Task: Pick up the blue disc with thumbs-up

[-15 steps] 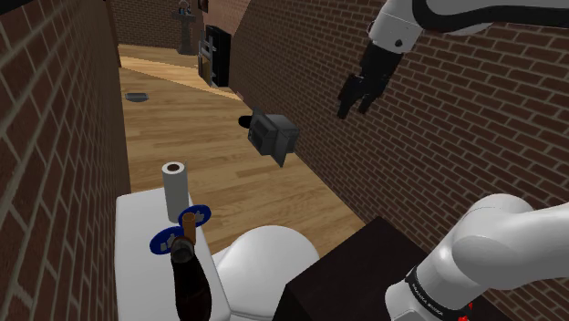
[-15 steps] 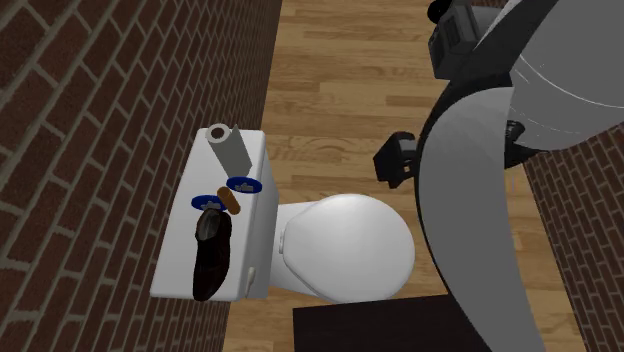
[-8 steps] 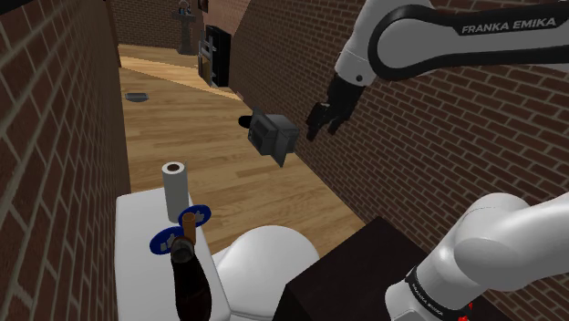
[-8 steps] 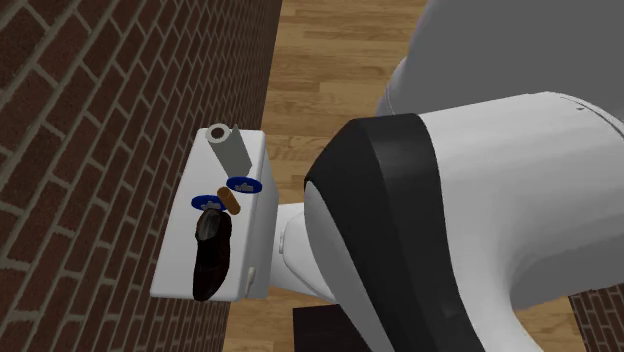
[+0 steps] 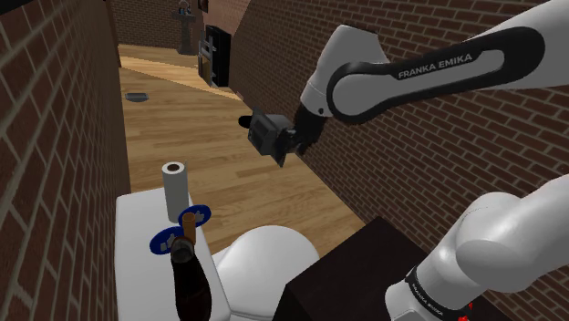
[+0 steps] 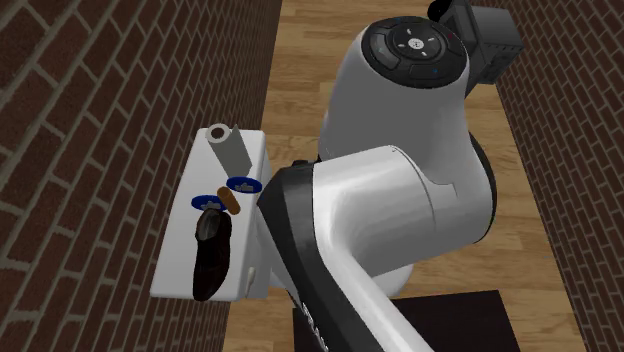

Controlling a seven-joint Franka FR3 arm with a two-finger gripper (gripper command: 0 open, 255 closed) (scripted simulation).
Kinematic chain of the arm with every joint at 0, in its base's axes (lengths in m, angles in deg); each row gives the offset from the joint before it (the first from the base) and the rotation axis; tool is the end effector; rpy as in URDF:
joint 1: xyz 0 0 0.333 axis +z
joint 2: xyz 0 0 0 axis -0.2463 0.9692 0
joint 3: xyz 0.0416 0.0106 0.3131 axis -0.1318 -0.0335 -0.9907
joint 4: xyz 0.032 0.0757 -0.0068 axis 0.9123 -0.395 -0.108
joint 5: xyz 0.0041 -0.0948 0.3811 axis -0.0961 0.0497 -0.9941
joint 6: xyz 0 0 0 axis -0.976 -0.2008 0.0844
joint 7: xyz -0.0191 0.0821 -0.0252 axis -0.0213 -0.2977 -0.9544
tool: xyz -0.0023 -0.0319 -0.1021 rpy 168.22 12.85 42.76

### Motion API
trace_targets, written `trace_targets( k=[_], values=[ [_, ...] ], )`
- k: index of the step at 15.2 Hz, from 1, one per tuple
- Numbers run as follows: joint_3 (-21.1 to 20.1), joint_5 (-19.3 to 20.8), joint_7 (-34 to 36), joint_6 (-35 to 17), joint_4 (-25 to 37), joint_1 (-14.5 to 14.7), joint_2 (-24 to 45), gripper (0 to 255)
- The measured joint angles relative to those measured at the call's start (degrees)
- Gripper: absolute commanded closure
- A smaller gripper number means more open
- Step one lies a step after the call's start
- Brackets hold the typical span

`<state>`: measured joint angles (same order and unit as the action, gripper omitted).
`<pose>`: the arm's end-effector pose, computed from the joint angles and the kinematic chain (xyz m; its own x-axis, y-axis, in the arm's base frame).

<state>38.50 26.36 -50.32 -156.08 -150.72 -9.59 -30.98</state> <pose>0.4073 0.1415 0.4307 0.9740 0.0773 0.2128 0.0918 -0.9940 -0.0591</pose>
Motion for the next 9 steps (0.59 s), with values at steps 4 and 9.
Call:
trace_targets(
  k=[4, 9],
  values=[
    [-2.3, 0.0, 1.6, -9.2, 0.0, 0.5, 7.7, 0],
    [-5.4, 3.2, 6.1, -19.3, 2.7, 0.6, 18.8, 0]
  ],
)
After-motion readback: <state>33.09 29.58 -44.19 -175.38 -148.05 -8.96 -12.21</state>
